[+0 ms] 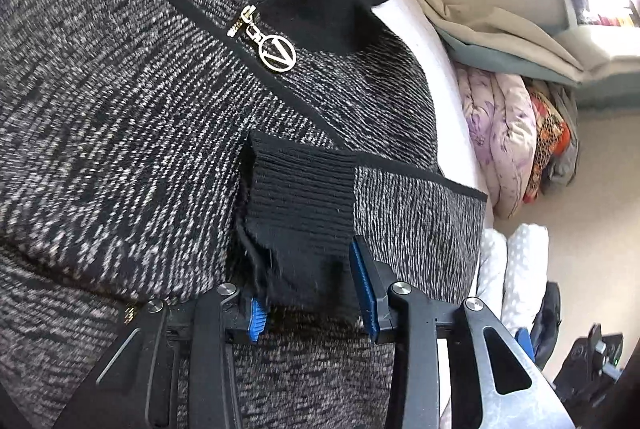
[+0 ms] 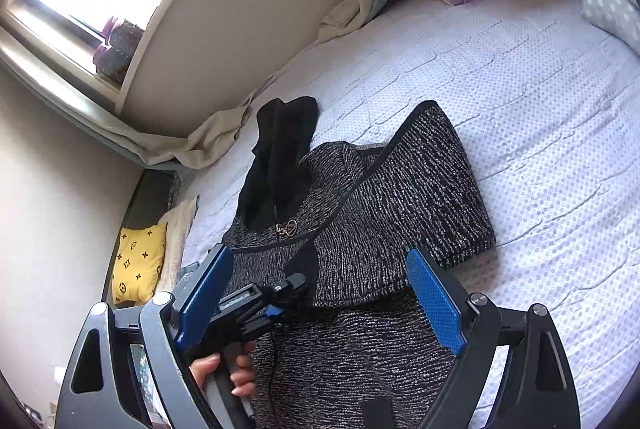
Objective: Fold large clothes
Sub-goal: 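Close the left gripper on the black ribbed sleeve cuff, then drag the cuff along the jacket front with the left gripper, release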
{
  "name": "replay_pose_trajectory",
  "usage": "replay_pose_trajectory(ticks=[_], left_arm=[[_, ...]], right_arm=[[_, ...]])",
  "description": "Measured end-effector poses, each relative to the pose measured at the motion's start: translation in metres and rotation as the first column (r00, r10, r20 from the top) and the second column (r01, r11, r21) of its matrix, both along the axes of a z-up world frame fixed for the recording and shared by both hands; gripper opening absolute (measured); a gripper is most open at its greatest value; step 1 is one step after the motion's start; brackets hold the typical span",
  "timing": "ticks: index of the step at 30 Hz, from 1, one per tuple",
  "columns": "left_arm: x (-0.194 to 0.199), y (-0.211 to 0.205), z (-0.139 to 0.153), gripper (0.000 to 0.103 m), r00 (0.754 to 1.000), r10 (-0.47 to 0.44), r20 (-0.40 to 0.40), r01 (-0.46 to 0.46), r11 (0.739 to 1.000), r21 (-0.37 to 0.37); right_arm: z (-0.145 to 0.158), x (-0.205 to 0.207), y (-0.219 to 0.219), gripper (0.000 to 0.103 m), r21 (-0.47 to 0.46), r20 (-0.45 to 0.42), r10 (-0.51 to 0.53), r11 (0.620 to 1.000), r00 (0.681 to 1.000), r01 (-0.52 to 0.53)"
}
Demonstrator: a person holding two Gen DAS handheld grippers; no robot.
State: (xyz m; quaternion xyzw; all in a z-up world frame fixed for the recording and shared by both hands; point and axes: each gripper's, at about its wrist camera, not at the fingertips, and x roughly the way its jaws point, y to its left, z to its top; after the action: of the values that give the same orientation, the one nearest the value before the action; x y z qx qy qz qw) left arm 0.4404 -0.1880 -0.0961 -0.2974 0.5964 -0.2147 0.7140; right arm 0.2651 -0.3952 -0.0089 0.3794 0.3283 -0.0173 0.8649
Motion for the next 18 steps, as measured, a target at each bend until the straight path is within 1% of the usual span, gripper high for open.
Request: replay_pose_trajectory(ticks=[1, 3, 4, 5, 8, 12, 14, 16, 18], left_arm=[[0.002, -0.002, -0.001, 0.037, 1.000, 0.003, 0.001, -0.003, 1.000, 0.001], [0.006, -0.011, 0.000, 0.025, 1.000, -0.015, 0.012, 0.015, 1.000, 0.011], [0.008, -0.015, 0.001, 0.014, 0.999, -0.035, 0.014, 0.035, 0.999, 0.008], [0.009, -0.018, 0.002, 0.010, 0.998, -0.061, 0.017, 0.061, 0.998, -0.005], [0.008, -0.019, 0.013, 0.010, 0.993, -0.100, 0.058, 0.099, 0.995, 0.018], [0.011, -0.001, 0.034, 0.009, 0.989, -0.088, 0.119, 0.084, 0.996, 0.037], [0.014, 0.010, 0.048, 0.009, 0.981, -0.096, 0.170, 0.085, 0.994, 0.074], [0.015, 0.023, 0.059, 0.009, 0.974, -0.095, 0.205, 0.075, 0.992, 0.105], [0.019, 0.035, 0.066, 0.009, 0.971, -0.085, 0.222, 0.057, 0.990, 0.127]], right_arm=[[0.000, 0.000, 0.000, 0.088, -0.001, 0.001, 0.000, 1.000, 1.000, 0.000], [0.001, 0.001, 0.001, 0.088, -0.001, 0.002, -0.002, 1.000, 1.000, 0.002], [0.001, 0.002, 0.001, 0.088, -0.003, 0.000, -0.002, 1.000, 1.000, 0.002], [0.000, 0.003, 0.001, 0.088, -0.004, -0.003, -0.001, 1.000, 1.000, 0.001], [-0.003, 0.005, 0.000, 0.088, -0.002, -0.013, -0.004, 1.000, 1.000, 0.004], [-0.004, 0.005, -0.003, 0.088, -0.003, -0.018, -0.019, 1.000, 1.000, 0.019], [-0.004, 0.005, -0.005, 0.088, -0.001, -0.017, -0.026, 1.000, 1.000, 0.026], [-0.004, 0.004, -0.007, 0.088, 0.000, -0.018, -0.032, 0.999, 0.999, 0.032], [-0.004, 0.004, -0.008, 0.089, -0.001, -0.020, -0.036, 0.999, 0.999, 0.036]])
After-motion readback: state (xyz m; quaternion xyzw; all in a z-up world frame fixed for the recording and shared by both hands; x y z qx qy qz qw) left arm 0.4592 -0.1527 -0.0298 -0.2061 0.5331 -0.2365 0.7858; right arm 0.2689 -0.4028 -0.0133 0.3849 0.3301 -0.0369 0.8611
